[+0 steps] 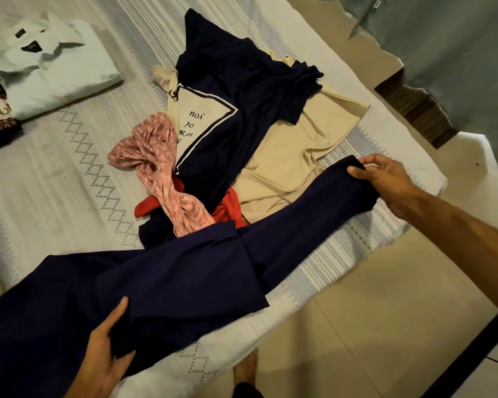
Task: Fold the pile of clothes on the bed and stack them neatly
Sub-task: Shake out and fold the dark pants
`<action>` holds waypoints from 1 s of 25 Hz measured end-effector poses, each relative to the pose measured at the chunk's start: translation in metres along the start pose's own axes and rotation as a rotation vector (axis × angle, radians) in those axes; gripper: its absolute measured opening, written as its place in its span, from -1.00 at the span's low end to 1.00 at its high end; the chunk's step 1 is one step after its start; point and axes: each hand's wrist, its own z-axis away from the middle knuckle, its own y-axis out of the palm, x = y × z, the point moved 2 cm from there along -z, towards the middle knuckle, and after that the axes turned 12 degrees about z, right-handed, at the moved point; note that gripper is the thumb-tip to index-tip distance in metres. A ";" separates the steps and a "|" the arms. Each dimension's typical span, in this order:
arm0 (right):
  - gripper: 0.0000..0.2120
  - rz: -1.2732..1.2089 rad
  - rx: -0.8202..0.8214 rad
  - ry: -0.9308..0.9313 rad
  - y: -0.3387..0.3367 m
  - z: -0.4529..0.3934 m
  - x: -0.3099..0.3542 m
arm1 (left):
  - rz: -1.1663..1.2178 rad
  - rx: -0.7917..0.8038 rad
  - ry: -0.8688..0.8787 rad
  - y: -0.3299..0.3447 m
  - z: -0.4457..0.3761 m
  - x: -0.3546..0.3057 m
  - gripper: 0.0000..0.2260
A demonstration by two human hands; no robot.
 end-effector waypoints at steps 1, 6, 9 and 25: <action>-0.77 0.018 -0.048 -0.041 0.002 -0.004 0.002 | 0.012 0.000 -0.007 0.000 0.000 0.000 -0.71; -0.63 0.200 0.179 0.226 0.023 -0.004 -0.019 | 0.054 0.025 -0.032 0.005 0.006 0.000 -0.79; -0.64 0.272 0.242 0.135 0.022 0.013 -0.036 | 0.059 0.016 -0.038 0.008 0.007 -0.003 -0.78; -0.77 0.326 0.021 0.004 0.016 -0.003 -0.040 | -0.247 0.088 0.003 0.074 0.055 -0.010 -0.68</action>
